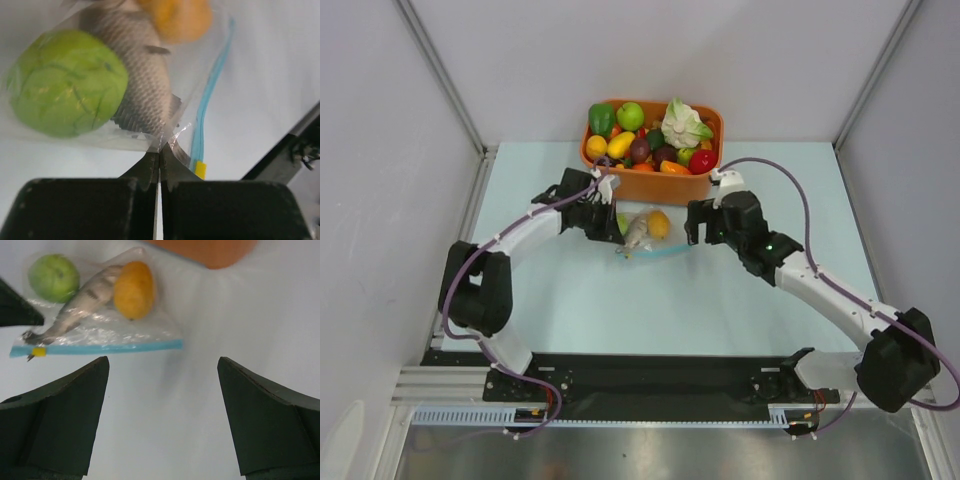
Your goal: Open the zip-top bag and remove the fake food
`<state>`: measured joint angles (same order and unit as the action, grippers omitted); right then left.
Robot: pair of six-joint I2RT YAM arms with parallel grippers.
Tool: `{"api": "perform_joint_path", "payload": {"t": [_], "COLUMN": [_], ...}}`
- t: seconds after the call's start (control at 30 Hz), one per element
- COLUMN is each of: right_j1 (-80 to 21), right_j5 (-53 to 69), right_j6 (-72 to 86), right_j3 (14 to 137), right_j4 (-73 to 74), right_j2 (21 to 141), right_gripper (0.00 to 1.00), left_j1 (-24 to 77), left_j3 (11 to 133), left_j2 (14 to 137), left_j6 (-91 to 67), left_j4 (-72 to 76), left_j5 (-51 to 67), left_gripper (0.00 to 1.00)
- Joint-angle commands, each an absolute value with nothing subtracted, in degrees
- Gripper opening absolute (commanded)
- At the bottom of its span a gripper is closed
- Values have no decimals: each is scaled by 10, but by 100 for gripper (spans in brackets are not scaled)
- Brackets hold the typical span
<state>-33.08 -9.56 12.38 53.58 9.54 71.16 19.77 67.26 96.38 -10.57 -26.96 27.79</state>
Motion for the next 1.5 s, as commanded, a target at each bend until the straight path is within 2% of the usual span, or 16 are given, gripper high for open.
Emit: {"api": "perform_joint_path", "payload": {"t": [0.0,0.3,0.9,1.33,1.47], "right_j1": [-389,-492,-519,-522,-519], "right_j5": [-103,-127,-84,-127,-106], "right_j6": [55,-57,-143,-222,-257], "right_j3": [583,577,497,446,427], "right_j4": [84,46,6,-184,-241], "right_j2": [732,759,780,853,866], "right_gripper": [95,95,94,94,92], "left_j1": [200,200,200,200,200], "left_j3": [750,809,816,806,800], "left_j2": [991,1013,1021,1023,1020], "left_j6": [-115,-107,-149,-148,-145], "left_j4": [-345,-409,-378,-383,-385], "left_j5": [371,406,467,504,507], "left_gripper": [0,0,0,0,0]}}
